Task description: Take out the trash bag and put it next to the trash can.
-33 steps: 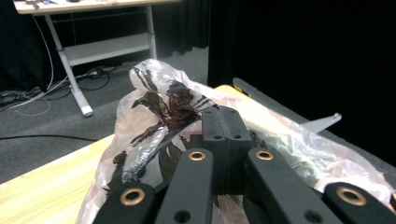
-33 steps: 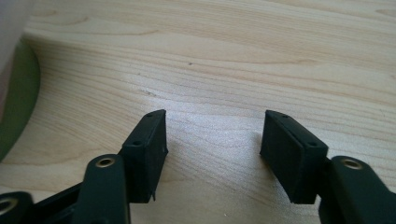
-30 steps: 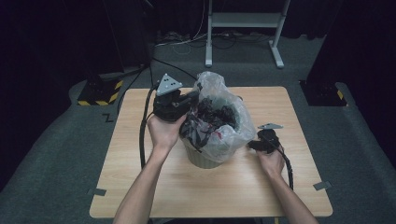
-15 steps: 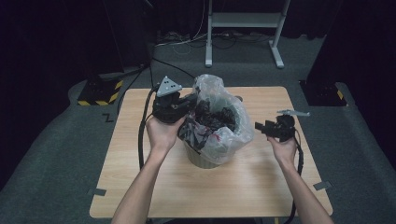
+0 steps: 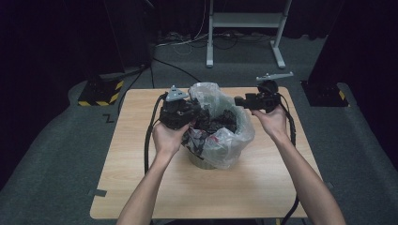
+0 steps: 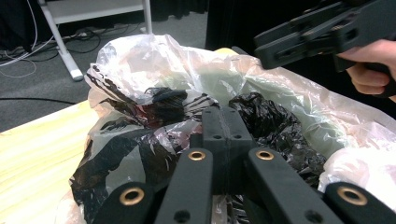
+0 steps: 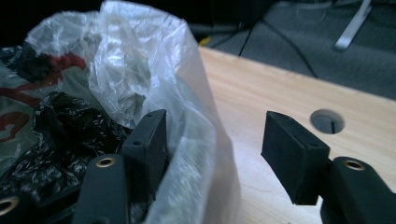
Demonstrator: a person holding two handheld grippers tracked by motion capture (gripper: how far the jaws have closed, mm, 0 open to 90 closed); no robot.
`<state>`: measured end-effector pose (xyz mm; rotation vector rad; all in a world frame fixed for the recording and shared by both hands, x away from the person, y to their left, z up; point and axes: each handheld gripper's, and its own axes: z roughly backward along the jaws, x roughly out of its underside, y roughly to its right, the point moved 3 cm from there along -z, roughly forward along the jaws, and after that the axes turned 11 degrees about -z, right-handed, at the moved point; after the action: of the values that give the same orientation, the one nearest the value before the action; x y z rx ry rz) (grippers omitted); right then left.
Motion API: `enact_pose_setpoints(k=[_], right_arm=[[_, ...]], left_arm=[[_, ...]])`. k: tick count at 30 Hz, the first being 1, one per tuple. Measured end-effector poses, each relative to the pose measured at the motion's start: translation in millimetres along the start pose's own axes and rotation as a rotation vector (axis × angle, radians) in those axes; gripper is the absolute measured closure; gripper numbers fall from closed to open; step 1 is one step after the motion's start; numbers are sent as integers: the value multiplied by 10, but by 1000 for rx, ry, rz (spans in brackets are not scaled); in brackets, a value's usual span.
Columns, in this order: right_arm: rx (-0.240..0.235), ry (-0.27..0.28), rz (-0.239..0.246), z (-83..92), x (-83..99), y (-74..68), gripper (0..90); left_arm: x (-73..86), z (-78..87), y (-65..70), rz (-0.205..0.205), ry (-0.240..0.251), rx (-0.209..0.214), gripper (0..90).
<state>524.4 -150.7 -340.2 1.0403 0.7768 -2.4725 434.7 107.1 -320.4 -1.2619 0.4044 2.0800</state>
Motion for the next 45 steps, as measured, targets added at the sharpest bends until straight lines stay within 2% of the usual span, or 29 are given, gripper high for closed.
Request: enact_pose_setpoints(k=[3,6,8,12,14,16,18,21,23,27,30,33,36,39,45], right_arm=[[15,-53,30,-107,-12,-52,565],[30,-98,81,-141,-15,-120,802],[50,-100,116,-120,-28,-177,889],[81,-111,183,-62,-115,-327,900],[80,-108,194,-47,-199,-433,900],[64,-97,195,-54,-286,-537,900],[42,-90,189,-78,-351,-644,900],[-33,-92,174,-152,-403,-847,900],[-55,-108,180,-226,-391,-967,900],[-82,-133,196,-372,-349,-1170,900],[-103,-150,195,-445,-316,-1282,900],[-132,-157,183,-485,-292,-1347,900],[-147,-155,167,-500,-275,-1373,900],[-175,-149,150,-494,-259,-1374,900],[-175,-148,139,-486,-225,-1334,900]], left_arm=[[29,-17,-5,9,4,7,900],[64,-41,-5,15,4,13,900],[83,-62,-5,24,4,17,900],[106,-114,14,27,3,23,897],[116,-151,39,33,2,52,818],[129,-191,83,42,23,103,705],[138,-209,105,53,47,116,584],[131,-226,116,58,70,91,429],[117,-251,134,60,78,87,379],[110,-318,181,49,74,63,325],[120,-341,160,78,86,41,299],[126,-338,134,88,84,1,303],[126,-350,117,86,63,-44,351],[118,-377,126,79,37,-77,485],[142,-379,92,69,10,-116,805]])
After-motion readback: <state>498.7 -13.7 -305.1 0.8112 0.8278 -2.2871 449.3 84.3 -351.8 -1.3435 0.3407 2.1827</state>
